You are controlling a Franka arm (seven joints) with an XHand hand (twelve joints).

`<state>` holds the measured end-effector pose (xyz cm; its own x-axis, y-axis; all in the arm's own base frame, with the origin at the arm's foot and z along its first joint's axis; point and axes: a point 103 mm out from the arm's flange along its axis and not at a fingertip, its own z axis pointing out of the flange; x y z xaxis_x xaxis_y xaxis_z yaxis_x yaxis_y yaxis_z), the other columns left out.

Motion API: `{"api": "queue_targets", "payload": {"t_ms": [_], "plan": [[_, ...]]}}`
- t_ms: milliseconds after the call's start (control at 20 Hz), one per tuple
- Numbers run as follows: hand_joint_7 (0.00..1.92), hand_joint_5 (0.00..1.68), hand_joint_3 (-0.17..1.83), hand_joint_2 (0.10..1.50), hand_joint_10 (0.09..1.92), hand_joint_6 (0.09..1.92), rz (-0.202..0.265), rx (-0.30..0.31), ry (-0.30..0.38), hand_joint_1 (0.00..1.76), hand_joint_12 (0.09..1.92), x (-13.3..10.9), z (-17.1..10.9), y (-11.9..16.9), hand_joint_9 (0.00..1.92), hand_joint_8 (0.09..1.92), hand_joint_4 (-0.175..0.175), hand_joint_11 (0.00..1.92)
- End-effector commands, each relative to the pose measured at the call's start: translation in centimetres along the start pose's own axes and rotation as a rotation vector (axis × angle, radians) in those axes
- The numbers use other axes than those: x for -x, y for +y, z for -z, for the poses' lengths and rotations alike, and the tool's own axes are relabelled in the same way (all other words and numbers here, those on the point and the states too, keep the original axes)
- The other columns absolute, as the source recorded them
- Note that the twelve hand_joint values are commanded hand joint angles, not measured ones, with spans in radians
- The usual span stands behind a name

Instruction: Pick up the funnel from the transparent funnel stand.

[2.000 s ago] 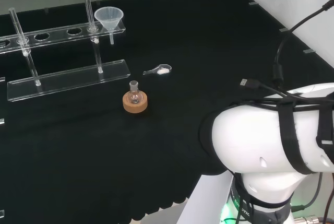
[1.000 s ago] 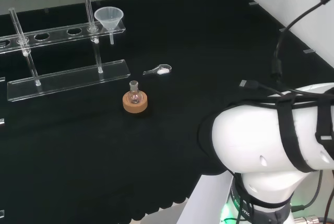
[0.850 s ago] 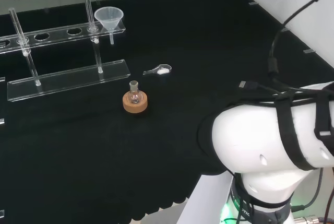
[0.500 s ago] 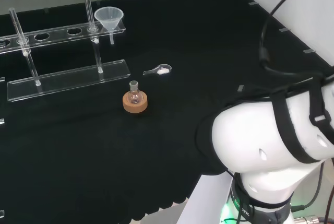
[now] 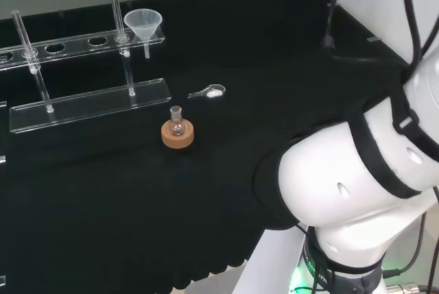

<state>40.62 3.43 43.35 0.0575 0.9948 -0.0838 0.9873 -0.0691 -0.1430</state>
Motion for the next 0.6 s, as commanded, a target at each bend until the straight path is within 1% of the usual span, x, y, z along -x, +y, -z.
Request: {"api": "queue_targets", "payload": {"t_ms": [50,250,450,600], "plan": [[0.06,0.18,0.28,1.01,0.68,0.09,0.086,-0.046,-0.059,0.29,1.38,-1.9,-1.4,6.0,0.15,0.34,0.024,0.0],[0.03,0.19,0.28,0.93,0.7,0.09,0.086,-0.096,-0.074,0.4,1.4,-3.3,-2.2,8.5,0.16,0.44,0.022,0.0],[0.0,0.17,0.29,0.9,0.71,0.09,0.099,-0.124,-0.081,0.43,1.42,-5.2,-2.7,10.4,0.17,0.49,0.019,0.0],[0.0,0.16,0.29,0.88,0.72,0.09,0.103,-0.143,-0.072,0.44,1.44,-5.7,-3.4,11.4,0.17,0.51,0.014,0.02]]}}
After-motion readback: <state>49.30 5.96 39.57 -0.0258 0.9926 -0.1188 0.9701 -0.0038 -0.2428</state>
